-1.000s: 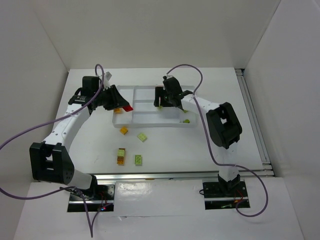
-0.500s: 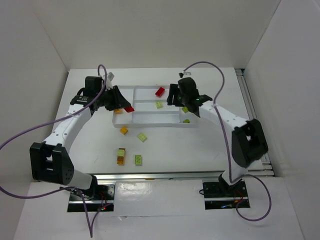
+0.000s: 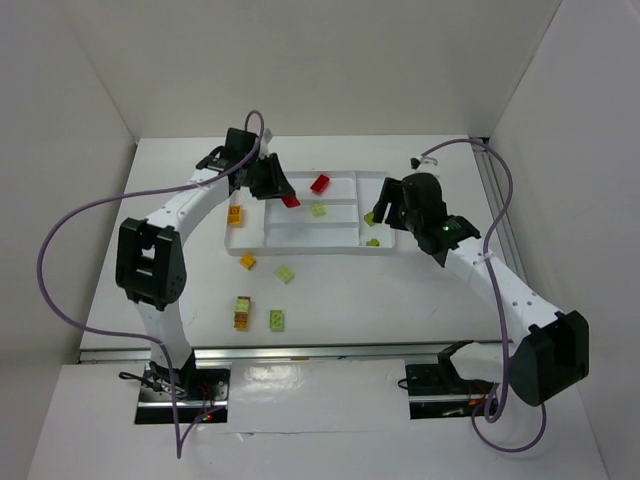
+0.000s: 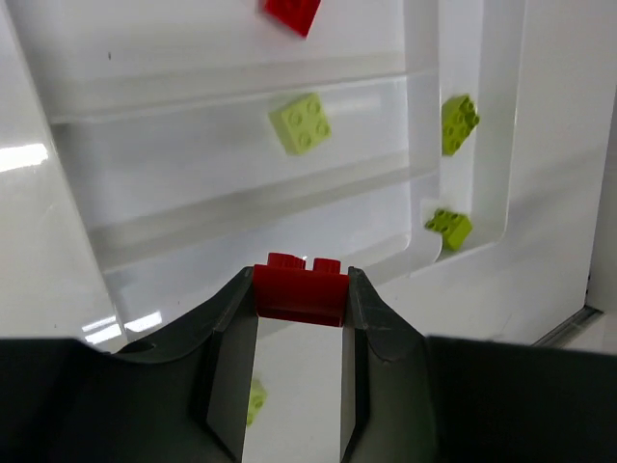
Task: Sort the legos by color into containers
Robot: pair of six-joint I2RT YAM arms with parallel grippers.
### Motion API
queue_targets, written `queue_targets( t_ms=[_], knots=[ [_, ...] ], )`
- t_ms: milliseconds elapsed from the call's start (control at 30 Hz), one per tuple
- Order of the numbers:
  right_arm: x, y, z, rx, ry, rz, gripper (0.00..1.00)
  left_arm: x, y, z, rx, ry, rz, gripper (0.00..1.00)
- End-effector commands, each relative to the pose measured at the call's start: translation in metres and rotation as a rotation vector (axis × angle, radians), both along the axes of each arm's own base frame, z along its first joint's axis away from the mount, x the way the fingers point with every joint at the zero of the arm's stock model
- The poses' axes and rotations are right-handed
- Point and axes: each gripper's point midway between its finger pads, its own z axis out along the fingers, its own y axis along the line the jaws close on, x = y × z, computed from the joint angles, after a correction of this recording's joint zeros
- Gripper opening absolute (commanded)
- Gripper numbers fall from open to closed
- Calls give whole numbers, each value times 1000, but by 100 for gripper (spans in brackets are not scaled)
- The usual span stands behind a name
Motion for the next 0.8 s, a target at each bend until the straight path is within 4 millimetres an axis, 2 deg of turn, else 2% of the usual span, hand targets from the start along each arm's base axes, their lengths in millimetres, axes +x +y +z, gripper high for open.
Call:
queue_targets(
  t_ms=[0,33,67,100,167,200,233,333,367,400,500,533,633,700,733,767],
  knots=[
    [-11,-14,0,-12,22,-45,75,44,-9,39,-41,-100,34,0],
    [-14,-15,-2,-4,31,-52,75,50,-9,34,-28,-79,41,0],
    [-17,-16,-6,2,38,-58,77,59,-10,11,-7,-34,48,0],
    [-20,-15,0,18,17,-50,77,72,-13,20,-14,-60,48,0],
    [-25,-17,-1,35,16,-59,78,86,-12,10,-12,-55,58,0],
    [-25,-20,2,39,8,-68,78,91,-16,-8,-19,-19,55,0],
    [-28,-21,5,41,4,-68,78,100,-18,-3,-26,-40,55,0],
    [-34,-24,6,37,10,-68,78,112,-22,-17,-29,-27,62,0],
    [-33,-25,6,33,8,-76,78,113,-20,-23,-22,-16,80,0],
    [-35,-26,3,28,19,-76,78,117,-21,-18,-28,-35,80,0],
    [-37,-27,5,28,18,-76,78,121,-22,-26,-27,-32,80,1],
    [-39,-28,4,28,18,-76,78,124,-23,-20,-32,-47,80,16],
    [-41,-27,0,29,29,-69,78,127,-20,-30,-14,-38,95,43],
    [-41,-26,0,37,30,-74,78,127,-20,-27,-14,-38,95,69],
    [-41,-26,0,37,30,-74,78,127,-20,-33,-12,-29,95,73],
    [-41,-25,0,41,32,-66,78,129,-21,-29,-15,-39,95,75]
  ],
)
